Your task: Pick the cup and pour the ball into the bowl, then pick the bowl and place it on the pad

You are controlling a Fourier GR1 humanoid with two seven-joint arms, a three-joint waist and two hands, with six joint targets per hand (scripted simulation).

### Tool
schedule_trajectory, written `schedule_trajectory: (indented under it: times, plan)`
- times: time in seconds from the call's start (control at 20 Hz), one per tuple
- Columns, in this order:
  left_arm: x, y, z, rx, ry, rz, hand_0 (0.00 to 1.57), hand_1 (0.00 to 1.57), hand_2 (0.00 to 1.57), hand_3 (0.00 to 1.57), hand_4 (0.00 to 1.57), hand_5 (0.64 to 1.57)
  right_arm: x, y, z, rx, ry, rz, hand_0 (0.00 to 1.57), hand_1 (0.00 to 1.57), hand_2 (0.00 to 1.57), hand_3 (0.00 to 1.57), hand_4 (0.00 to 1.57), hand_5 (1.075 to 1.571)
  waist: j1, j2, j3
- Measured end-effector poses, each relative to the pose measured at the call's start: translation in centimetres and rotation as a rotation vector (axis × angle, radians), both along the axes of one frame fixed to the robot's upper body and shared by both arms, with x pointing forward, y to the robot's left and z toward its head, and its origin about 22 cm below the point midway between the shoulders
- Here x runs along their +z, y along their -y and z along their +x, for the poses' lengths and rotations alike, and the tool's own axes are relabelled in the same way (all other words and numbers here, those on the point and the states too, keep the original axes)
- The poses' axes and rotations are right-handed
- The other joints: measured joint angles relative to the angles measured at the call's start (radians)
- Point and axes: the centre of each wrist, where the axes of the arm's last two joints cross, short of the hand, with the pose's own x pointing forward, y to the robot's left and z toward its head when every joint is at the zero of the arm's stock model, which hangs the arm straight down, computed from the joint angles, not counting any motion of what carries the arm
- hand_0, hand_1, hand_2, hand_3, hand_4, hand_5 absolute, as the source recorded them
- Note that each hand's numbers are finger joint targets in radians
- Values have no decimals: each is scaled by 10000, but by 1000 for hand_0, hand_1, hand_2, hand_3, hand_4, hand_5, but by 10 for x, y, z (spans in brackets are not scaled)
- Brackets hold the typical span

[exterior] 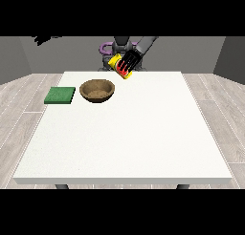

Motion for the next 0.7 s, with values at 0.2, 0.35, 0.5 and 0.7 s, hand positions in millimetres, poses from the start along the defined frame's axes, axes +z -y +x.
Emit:
schedule_trajectory:
  times: [0.2,0.35,0.5,0.7]
  plan:
    - [15,30,3,23,-39,1451,1303,1303,1571,1571,1122,1559,-6,3,6,28,-134,121,0,0,0,0,420,1570,16,-99,-19]
    - [13,42,-1,4,-186,2612,1208,1208,1571,1571,1064,1570,-7,5,8,-31,-307,129,0,0,0,109,431,1570,108,-305,-30]
    - [14,49,-2,-76,-349,3847,0,0,1571,1389,960,1560,-13,18,2,-212,-457,214,0,0,0,200,438,1570,241,-439,-35]
    - [18,50,2,59,-272,5268,0,0,1571,1384,821,1553,-21,26,-6,-331,-562,292,0,0,0,232,446,1570,371,-571,-44]
